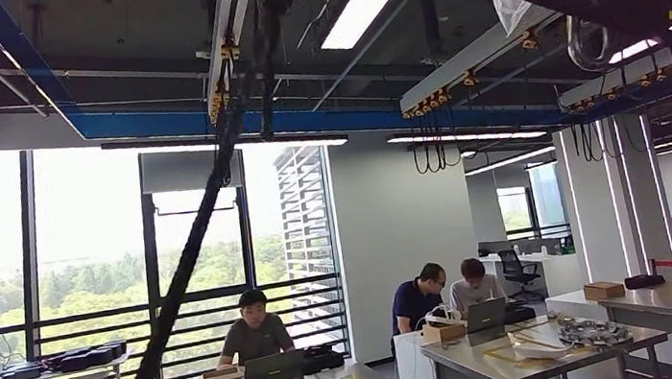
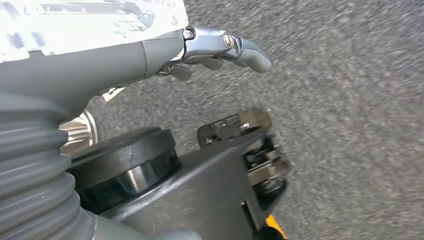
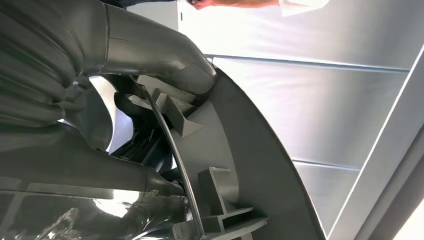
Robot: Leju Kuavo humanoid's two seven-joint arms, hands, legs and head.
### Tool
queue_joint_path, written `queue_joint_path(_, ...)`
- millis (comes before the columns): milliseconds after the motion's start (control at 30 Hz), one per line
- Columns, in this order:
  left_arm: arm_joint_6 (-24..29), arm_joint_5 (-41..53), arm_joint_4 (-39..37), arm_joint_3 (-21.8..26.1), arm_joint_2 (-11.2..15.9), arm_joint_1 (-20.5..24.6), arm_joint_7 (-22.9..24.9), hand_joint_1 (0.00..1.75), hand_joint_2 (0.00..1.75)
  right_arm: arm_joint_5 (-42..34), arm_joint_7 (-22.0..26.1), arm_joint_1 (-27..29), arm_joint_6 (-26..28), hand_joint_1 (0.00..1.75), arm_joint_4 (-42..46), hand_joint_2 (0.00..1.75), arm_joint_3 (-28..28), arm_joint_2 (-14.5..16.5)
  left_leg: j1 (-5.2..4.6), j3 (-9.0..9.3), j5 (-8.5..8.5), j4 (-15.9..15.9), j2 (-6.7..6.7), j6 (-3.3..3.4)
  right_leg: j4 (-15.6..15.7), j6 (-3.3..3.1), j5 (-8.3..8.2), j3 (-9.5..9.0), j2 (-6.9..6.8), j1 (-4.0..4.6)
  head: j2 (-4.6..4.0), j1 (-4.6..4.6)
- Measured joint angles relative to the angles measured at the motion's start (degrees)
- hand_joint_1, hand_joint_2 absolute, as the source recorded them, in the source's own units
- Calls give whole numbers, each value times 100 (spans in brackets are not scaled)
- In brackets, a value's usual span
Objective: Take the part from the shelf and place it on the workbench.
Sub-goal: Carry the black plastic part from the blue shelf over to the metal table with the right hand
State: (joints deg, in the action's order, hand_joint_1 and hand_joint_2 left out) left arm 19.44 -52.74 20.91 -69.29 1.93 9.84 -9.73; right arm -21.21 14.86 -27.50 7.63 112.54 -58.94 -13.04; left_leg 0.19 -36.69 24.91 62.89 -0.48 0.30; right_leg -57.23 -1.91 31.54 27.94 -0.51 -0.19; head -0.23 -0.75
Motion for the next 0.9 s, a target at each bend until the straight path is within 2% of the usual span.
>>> queue_joint_path(33,0,0,0,0,4,3,0,0,175,1,2,-4,-1,175,-2,175,0,0,-31,81,-27,-171,10,46,11,31,28,-23,-5,-4,2,-2)
queue_joint_path(100,1,0,1,0,8,7,0,0,175,3,6,-9,-2,175,-6,175,1,-1,-76,157,73,-308,23,111,3,105,35,-11,-14,-9,4,-1)
queue_joint_path(167,3,-1,1,1,13,7,0,0,175,3,7,-16,-1,175,-7,175,3,-1,-45,226,143,-423,16,151,-112,165,23,54,-15,-12,5,10)
queue_joint_path(200,5,-1,1,1,17,8,0,0,175,5,7,-24,-2,175,-7,175,4,-2,-22,271,159,-465,10,169,-277,192,41,148,-5,-13,5,21)
queue_joint_path(233,8,0,1,2,20,9,0,0,175,9,8,-31,-2,175,-7,175,4,-2,0,318,174,-497,1,184,-539,219,99,308,6,-16,4,31)
queue_joint_path(333,3,4,1,1,16,6,0,0,175,19,8,-29,-3,175,-9,175,2,-6,11,429,271,-512,-12,205,-1496,294,400,1017,19,-35,0,74)
queue_joint_path(367,1,5,1,1,14,1,0,0,175,19,7,-22,-3,175,-11,175,1,-8,12,481,313,-511,-15,198,-1618,306,392,1180,19,-42,-1,89)
queue_joint_path(400,-1,7,1,0,12,-3,0,0,175,19,7,-17,-3,175,-12,175,0,-9,14,540,357,-510,-19,188,-1562,308,273,1247,18,-47,-1,97)
queue_joint_path(467,-1,10,1,0,5,-4,0,0,175,19,7,-14,-3,175,-13,175,0,-10,17,689,463,-511,-29,156,-916,285,-291,1111,18,-50,-1,113)
queue_joint_path(500,-1,13,1,1,0,-1,0,0,175,19,7,-14,-3,175,-15,175,0,-10,14,755,513,-510,-34,131,-589,265,-484,1009,19,-40,-1,108)
queue_joint_path(533,1,16,1,1,-5,4,0,0,175,19,7,-16,-4,175,-17,175,-2,-11,11,797,559,-507,-38,98,-329,231,-581,923,22,-27,-1,109)
queue_joint_path(567,2,20,1,1,-9,8,0,0,175,19,6,-13,-5,175,-19,175,-2,-11,6,817,598,-505,-38,62,-207,193,-608,884,27,-14,-1,106)
queue_joint_path(600,3,23,1,1,-12,10,0,0,175,19,5,-12,-5,175,-20,175,-3,-11,1,836,614,-488,-39,24,-193,149,-551,868,31,-1,-1,100)
queue_joint_path(700,7,28,1,-2,-13,14,-2,0,175,20,5,-21,-2,175,-18,175,2,-3,6,818,651,-320,-29,-68,-139,35,-567,757,38,-29,-1,89)
queue_joint_path(767,11,33,1,-2,-12,25,-5,0,175,21,6,-31,-3,175,-17,175,0,4,21,547,779,181,-19,-116,-115,-17,-523,671,30,-46,-1,66)
queue_joint_path(833,13,39,1,-3,-12,12,-7,0,175,21,6,-32,-5,175,-17,175,-5,8,38,125,1041,857,-17,-157,-114,-45,-452,600,27,-45,-1,40)
queue_joint_path(867,13,44,1,-4,-12,-5,-7,0,175,21,5,-28,-5,175,-17,175,-6,8,43,-48,1127,1055,-16,-165,-115,-44,-412,558,30,-43,-1,31)
queue_joint_path(900,13,49,1,-5,-12,-21,-7,0,175,21,5,-25,-5,175,-17,175,-7,8,45,-142,1107,1081,-16,-166,-116,-38,-371,508,34,-42,-1,25)
